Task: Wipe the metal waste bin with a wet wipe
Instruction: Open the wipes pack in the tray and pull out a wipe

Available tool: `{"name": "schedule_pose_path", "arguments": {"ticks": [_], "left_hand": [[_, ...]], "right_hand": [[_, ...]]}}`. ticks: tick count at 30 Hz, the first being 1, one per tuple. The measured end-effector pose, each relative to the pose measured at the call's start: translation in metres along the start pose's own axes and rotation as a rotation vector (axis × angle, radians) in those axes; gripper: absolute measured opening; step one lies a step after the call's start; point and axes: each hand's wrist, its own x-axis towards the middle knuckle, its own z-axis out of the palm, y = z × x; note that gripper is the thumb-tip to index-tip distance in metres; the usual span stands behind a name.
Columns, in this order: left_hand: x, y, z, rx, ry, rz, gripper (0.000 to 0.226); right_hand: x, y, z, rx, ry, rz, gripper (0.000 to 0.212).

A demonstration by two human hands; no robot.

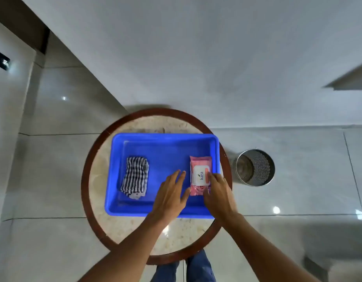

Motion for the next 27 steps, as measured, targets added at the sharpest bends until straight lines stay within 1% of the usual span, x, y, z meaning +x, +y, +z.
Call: {"name": "schedule_pose_path", "arguments": {"ticks": [2, 4, 8, 12, 15, 20, 24, 27], "left_hand": [[0.009, 0.013, 0.009, -0.132, 0.022, -0.017, 0.057], [0.017, 0.027, 0.014, -0.206, 0.053, -0.039, 0.05], [0.028, 0.035, 0.017, -0.254, 0.109, -0.083, 0.051], [0.035, 0.037, 0.019, -0.324, 0.141, -0.135, 0.05], [0.039, 0.034, 0.018, -0.376, 0.16, -0.159, 0.05], [0.046, 0.034, 0.011, -0.364, 0.149, -0.195, 0.057], [0.054, 0.038, 0.008, -0.311, 0.149, -0.237, 0.067], [0.059, 0.041, 0.007, -0.269, 0.135, -0.249, 0.067]], "right_hand": [[0.008, -0.006, 0.007, 0.125, 0.089, 0.073, 0.063], [0.013, -0.013, 0.012, 0.196, 0.14, 0.12, 0.063], [0.017, -0.013, 0.02, 0.325, 0.233, 0.191, 0.052], [0.02, -0.014, 0.023, 0.399, 0.276, 0.212, 0.053], [0.02, -0.013, 0.023, 0.429, 0.288, 0.23, 0.049], [0.02, -0.011, 0.023, 0.4, 0.304, 0.253, 0.04], [0.019, -0.011, 0.023, 0.392, 0.305, 0.251, 0.04], [0.021, -0.01, 0.022, 0.381, 0.29, 0.252, 0.042]]}}
